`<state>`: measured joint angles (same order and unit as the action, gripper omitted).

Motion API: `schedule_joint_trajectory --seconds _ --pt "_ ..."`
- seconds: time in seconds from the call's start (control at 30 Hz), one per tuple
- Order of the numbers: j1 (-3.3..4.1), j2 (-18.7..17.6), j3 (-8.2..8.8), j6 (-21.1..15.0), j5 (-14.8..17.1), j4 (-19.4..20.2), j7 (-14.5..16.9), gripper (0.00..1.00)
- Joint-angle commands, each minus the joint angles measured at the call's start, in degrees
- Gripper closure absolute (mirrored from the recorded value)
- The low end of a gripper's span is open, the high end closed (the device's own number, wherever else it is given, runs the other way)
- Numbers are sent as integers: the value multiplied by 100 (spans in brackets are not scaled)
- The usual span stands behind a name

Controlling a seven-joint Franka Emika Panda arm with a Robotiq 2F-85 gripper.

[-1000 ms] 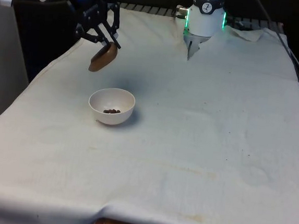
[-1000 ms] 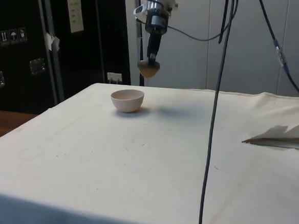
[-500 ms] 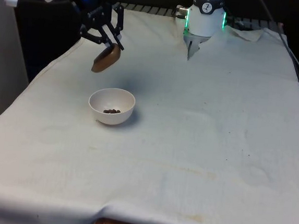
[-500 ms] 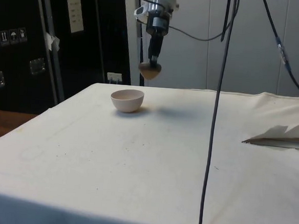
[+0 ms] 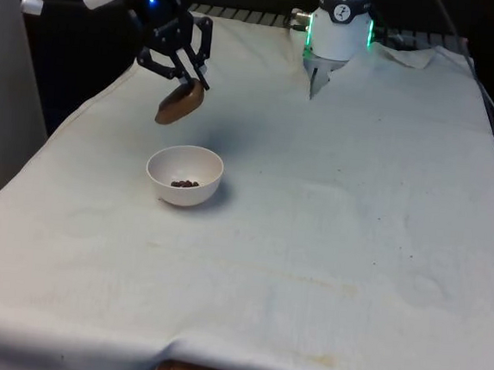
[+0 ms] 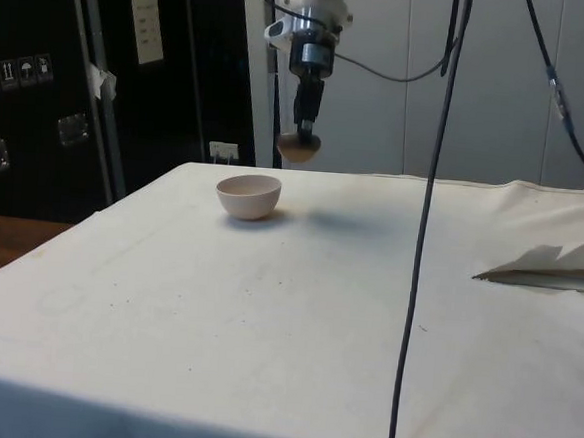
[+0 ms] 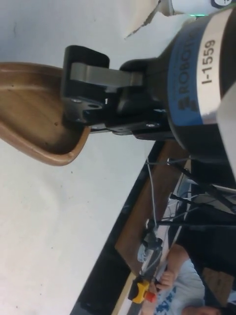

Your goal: Pour the coffee beans from the cup into the bowl.

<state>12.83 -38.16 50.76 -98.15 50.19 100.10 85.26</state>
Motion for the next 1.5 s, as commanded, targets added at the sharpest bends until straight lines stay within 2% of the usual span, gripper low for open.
schedule_joint_trajectory --seconds 0.0,0.17,0.2,0.23,0.27,0.47,0.5,0.53,0.6,0.77,0.8,0.83,1.1,1.13,1.17,1.43,1.47 --pt "126 86 74 -218 -40 160 23 98" --pt "120 269 -97 -579 -246 413 6 98" --pt "6 206 -160 -367 -212 281 0 98" --pt "120 304 -126 -642 -281 458 0 98" --pt "120 304 -126 -642 -281 458 0 98" --pt "103 579 -355 -1169 -544 837 -23 98" --pt "0 533 -418 -997 -516 745 -6 98" --pt "97 607 -384 -1226 -573 882 -29 98" --pt "103 670 -435 -1364 -625 980 -29 98" --pt "97 808 -561 -1684 -751 1209 -46 98" --pt "0 773 -625 -1530 -728 1129 -23 98" --pt "97 871 -619 -1828 -802 1312 -52 98" --pt "80 1112 -848 -2424 -1014 1748 -92 98" --pt "-6 1089 -911 -2303 -985 1690 -57 98" --pt "74 1134 -871 -2487 -1031 1793 -97 98" --pt "74 1387 -1071 -3060 -1209 2235 -143 98" --pt "-11 1329 -1123 -2899 -1146 2131 -92 98"
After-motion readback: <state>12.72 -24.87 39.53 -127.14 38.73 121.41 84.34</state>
